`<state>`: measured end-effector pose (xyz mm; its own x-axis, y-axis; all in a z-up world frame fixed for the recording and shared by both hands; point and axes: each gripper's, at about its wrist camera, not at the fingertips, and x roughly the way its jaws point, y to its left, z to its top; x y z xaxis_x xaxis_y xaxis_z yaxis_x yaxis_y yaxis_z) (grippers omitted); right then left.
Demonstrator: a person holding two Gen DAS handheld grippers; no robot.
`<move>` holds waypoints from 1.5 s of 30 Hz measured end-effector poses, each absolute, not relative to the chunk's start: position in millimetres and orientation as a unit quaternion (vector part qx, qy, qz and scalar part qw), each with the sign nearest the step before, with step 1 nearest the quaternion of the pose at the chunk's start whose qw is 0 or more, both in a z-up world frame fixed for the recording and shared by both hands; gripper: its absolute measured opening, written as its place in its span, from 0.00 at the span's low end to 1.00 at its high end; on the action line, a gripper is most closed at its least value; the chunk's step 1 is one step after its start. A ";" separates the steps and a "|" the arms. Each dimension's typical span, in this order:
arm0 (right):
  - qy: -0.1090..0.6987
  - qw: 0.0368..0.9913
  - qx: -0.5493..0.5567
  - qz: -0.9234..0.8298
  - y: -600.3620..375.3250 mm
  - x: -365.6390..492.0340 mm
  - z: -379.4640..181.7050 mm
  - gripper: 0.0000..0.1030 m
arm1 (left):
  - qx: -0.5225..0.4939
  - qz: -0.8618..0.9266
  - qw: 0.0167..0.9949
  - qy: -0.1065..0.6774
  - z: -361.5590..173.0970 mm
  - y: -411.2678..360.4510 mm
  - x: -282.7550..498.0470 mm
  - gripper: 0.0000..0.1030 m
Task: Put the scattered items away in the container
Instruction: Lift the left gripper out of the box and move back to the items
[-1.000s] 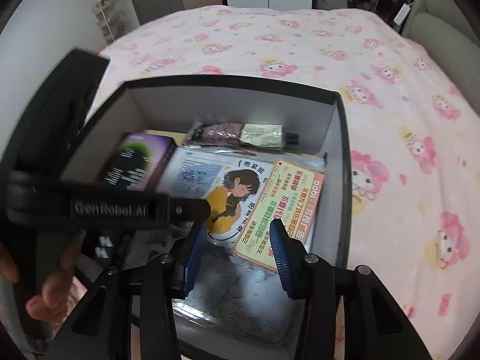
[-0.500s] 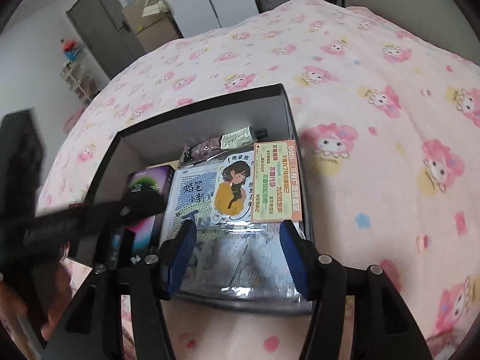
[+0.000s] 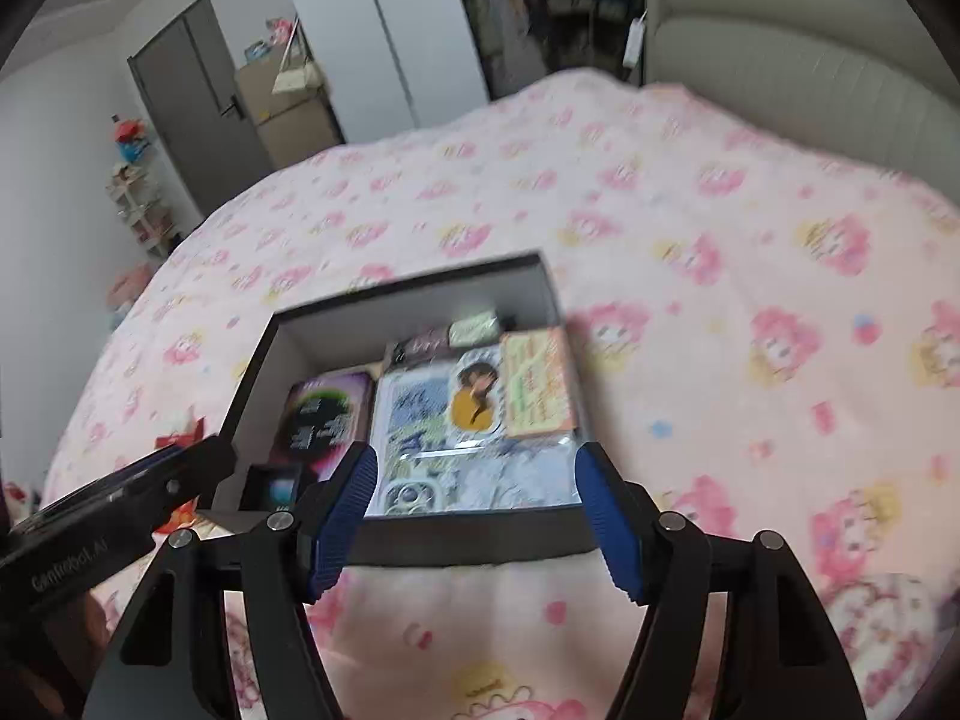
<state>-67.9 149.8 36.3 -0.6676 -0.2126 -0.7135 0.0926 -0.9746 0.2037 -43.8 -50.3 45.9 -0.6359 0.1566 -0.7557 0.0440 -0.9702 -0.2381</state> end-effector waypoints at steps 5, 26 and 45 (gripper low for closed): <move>-0.070 0.104 0.380 -0.917 136.4 -54.2 57.8 0.64 | -0.412 0.902 0.049 -0.115 57.4 -55.4 -28.3 0.60; -0.004 0.207 0.376 -0.903 21.7 -25.9 70.3 0.64 | -0.403 0.903 -0.002 -0.149 49.8 -156.3 15.5 0.59; 0.078 0.363 0.472 -0.800 -164.8 -50.0 -16.5 0.64 | -0.419 0.857 -0.109 -0.280 -44.0 -319.3 56.3 0.58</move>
